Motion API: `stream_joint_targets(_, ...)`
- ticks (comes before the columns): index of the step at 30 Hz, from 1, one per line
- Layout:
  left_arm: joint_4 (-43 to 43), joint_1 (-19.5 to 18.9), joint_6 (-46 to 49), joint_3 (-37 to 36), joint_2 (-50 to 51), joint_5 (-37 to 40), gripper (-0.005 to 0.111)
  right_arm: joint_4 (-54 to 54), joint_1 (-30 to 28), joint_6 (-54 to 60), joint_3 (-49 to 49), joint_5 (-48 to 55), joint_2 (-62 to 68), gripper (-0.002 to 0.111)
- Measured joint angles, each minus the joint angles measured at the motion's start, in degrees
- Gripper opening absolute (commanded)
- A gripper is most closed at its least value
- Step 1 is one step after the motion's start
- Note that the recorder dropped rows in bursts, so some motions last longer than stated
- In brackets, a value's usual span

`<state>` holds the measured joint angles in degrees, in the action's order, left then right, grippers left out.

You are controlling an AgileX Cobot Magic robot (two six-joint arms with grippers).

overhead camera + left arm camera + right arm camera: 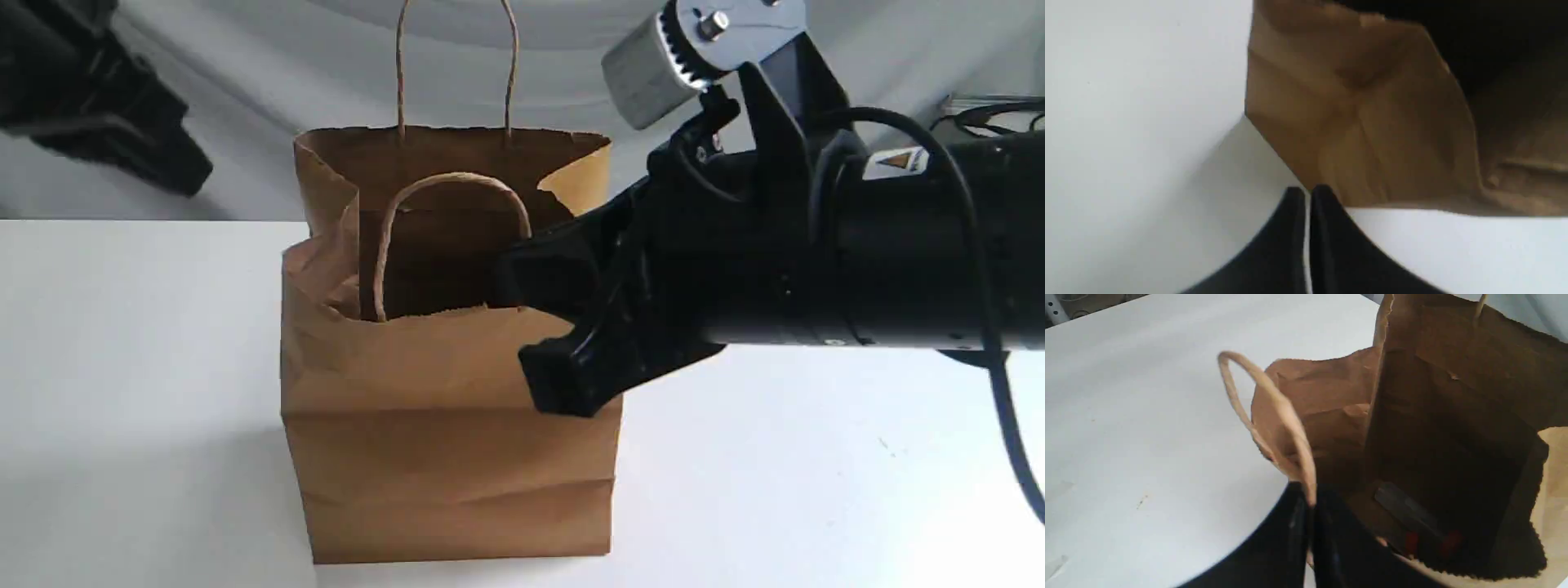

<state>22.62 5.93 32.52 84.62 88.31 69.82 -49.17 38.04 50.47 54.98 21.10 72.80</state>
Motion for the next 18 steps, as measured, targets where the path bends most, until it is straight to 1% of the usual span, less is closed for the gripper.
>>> stream_joint_targets(1,0.0,0.0,0.1,-1.9,-0.6,-0.4,0.0,0.0,0.0,0.0,0.0,0.0,0.0,0.023)
stream_joint_targets(5,-0.1,0.0,0.5,-7.3,-3.0,-2.9,0.0,0.0,0.0,0.0,0.0,-0.1,0.0,0.046)
stream_joint_targets(7,0.0,0.0,0.5,-8.4,-4.1,-4.0,0.0,-0.1,0.0,-0.3,0.0,-0.1,-0.1,0.052)
stream_joint_targets(13,0.4,0.0,0.6,-9.0,-7.2,-5.0,0.0,-0.1,0.0,-0.9,-0.1,-0.1,-2.9,0.053)
stream_joint_targets(18,0.4,0.0,0.7,-9.0,-11.0,-5.2,0.0,2.5,0.0,-2.8,-0.1,0.8,-7.8,0.05)
